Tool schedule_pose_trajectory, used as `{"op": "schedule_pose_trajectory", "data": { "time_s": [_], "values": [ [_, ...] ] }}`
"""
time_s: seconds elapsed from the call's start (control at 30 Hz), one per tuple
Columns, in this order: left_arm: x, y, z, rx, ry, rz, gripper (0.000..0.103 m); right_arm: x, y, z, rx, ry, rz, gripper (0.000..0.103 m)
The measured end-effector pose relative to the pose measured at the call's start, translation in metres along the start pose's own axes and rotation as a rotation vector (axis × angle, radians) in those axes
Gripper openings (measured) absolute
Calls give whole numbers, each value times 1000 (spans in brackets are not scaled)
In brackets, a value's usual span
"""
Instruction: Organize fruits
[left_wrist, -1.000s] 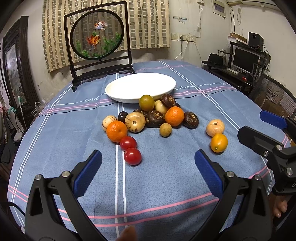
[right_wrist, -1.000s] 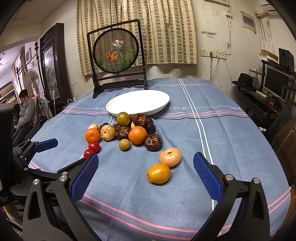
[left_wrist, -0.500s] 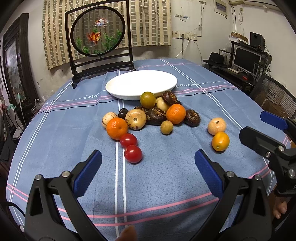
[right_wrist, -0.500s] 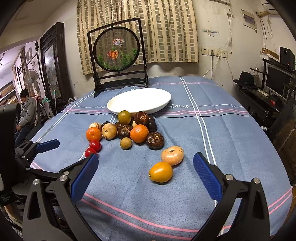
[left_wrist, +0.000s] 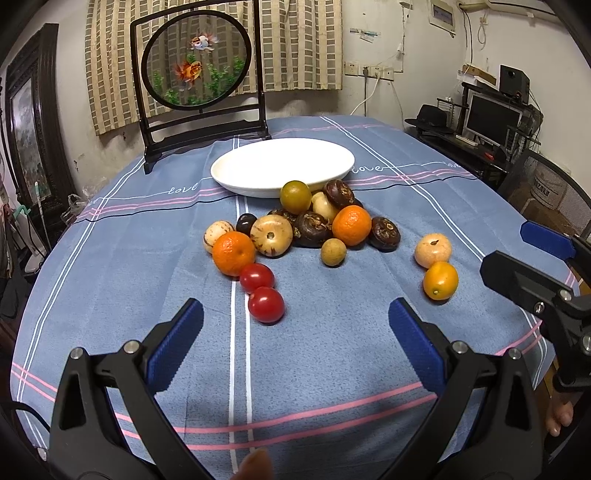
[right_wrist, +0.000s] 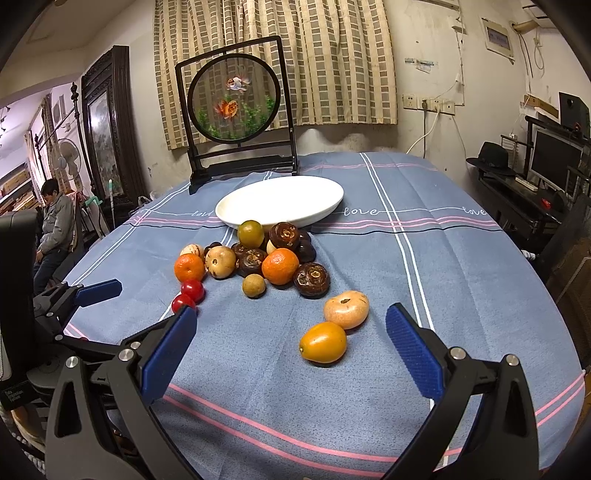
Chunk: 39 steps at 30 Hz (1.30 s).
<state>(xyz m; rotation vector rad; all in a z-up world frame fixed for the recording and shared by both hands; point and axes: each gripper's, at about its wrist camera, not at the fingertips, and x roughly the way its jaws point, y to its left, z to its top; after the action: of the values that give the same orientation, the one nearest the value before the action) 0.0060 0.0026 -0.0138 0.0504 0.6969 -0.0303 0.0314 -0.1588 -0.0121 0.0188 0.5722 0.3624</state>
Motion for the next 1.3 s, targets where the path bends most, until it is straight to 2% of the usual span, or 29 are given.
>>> {"op": "schedule_pose_trajectory", "data": {
  "time_s": [1.03,1.17,1.3],
  "values": [
    [2,1,-3,0,9,0,101,2,1,1,1,6,0,102],
    [9,3,-6,7,32,-1,101,12,0,-4,-1,30,-8,102],
    [21,12,-13,2,71,-15,101,28,-11,-12,21,104,7,102]
  ]
}}
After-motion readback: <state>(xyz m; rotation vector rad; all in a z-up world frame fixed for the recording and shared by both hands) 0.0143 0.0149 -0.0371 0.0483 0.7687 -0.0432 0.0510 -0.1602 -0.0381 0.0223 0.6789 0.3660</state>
